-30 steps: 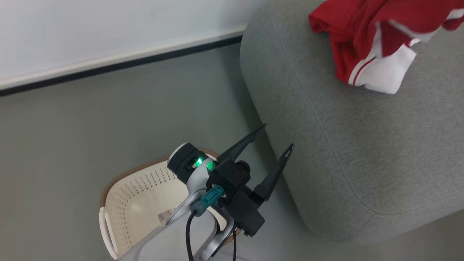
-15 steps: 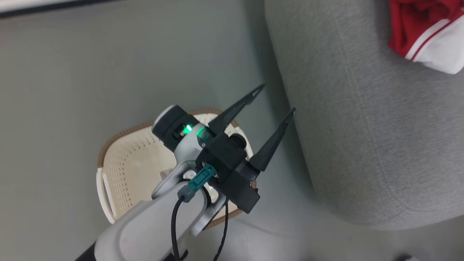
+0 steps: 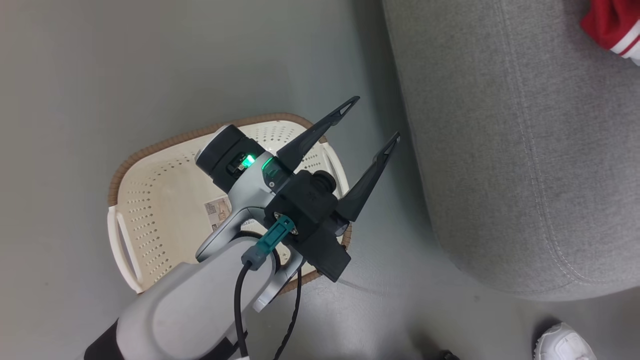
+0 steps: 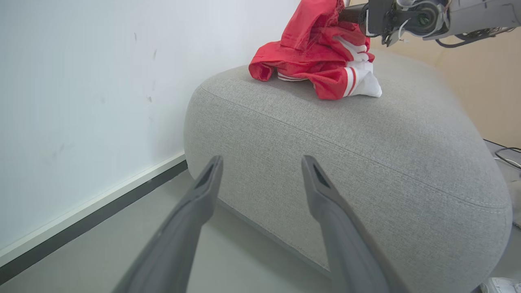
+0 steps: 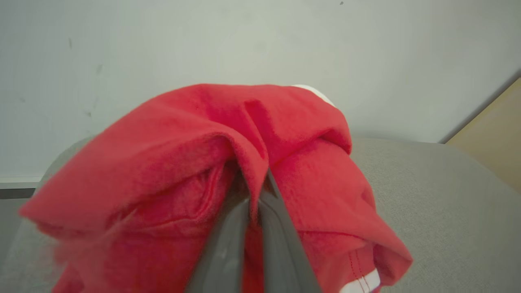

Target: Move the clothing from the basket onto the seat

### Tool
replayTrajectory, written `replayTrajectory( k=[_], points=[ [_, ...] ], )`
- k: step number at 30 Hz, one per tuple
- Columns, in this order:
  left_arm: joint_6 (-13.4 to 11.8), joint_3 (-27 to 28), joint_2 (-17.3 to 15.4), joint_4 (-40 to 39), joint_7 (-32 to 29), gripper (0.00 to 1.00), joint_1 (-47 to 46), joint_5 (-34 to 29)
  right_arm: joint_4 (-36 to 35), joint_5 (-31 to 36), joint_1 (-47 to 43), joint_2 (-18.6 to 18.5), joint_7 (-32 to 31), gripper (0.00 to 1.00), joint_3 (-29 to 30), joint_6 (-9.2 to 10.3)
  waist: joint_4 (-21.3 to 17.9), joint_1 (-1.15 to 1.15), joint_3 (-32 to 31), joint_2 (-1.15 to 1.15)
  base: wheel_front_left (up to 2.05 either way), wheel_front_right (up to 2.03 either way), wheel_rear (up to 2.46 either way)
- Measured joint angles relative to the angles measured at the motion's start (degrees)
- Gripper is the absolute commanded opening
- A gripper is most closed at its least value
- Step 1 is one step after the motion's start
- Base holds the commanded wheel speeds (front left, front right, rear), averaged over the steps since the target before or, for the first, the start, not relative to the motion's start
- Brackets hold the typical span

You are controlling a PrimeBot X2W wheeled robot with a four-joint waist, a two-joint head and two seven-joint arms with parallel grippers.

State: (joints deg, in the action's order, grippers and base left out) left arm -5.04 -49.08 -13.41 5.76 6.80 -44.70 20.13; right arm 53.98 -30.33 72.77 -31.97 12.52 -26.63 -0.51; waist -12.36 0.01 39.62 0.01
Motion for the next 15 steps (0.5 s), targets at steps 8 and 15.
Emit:
replayTrajectory(
  k=[8, 15],
  points=[
    [0.1, -0.1, -0.1, 1.2, 0.3, 1.0, 0.0, 0.0, 2.2, 0.0, 0.0, 2.3, 1.2, 1.0, -0.9, -2.12, -1.2, 0.0, -1.4, 0.0, 0.0, 0.0, 0.0],
    [0.4, 0.6, 0.8, 4.2, 1.9, 1.0, 0.7, 1.5, 2.8, 1.0, -0.7, 2.5, 1.7, 1.0, -2.2, -3.71, -1.6, -0.01, -4.5, -0.01, 0.0, 0.0, 0.0]
  ],
)
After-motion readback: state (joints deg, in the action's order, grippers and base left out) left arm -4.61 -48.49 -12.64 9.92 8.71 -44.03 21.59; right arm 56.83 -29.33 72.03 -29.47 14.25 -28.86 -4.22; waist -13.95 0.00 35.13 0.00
